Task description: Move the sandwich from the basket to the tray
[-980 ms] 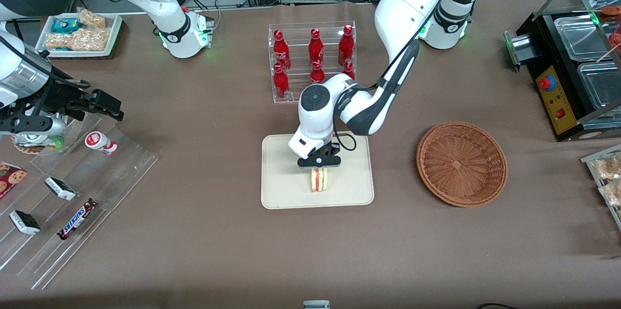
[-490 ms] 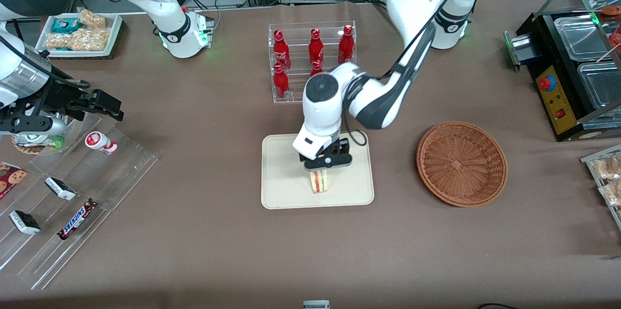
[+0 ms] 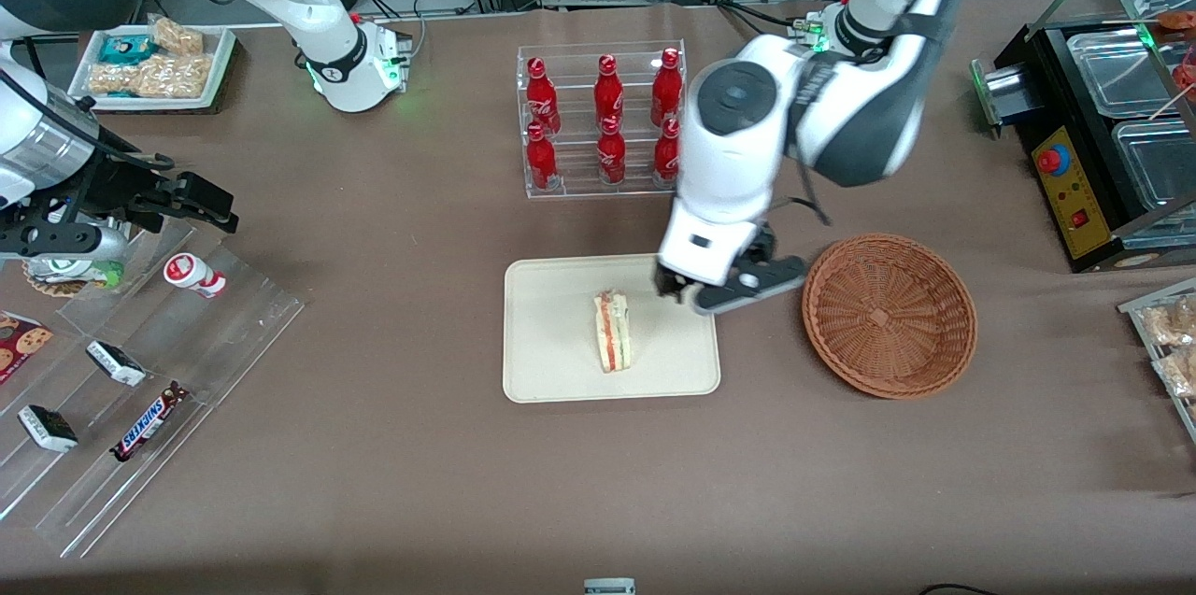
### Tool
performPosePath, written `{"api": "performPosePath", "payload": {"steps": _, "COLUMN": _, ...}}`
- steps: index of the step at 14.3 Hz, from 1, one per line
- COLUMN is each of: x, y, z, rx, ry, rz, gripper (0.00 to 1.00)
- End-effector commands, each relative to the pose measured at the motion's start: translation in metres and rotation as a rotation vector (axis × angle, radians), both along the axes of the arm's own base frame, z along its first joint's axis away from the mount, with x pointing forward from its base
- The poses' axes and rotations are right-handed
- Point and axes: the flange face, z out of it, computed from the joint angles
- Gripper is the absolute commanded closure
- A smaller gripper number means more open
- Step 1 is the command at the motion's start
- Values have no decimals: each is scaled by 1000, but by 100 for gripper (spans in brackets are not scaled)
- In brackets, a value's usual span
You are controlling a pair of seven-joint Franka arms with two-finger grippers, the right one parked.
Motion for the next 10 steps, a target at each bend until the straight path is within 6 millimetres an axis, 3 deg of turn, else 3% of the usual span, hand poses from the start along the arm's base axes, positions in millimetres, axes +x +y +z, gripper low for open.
{"api": "performPosePath", "payload": {"steps": 1, "x": 4, "y": 60, "z": 7, "rx": 13, "ry": 82, "rz": -44, "gripper": 0}}
{"api": "performPosePath", "payload": {"steps": 6, "x": -2, "y": 187, "z": 29, "rx": 9, "ry": 189, "rz": -181, "gripper": 0}}
{"api": "performPosePath", "payload": {"steps": 10, "x": -17, "y": 251, "z": 59, "rx": 9, "ry": 254, "rz": -305, "gripper": 0}}
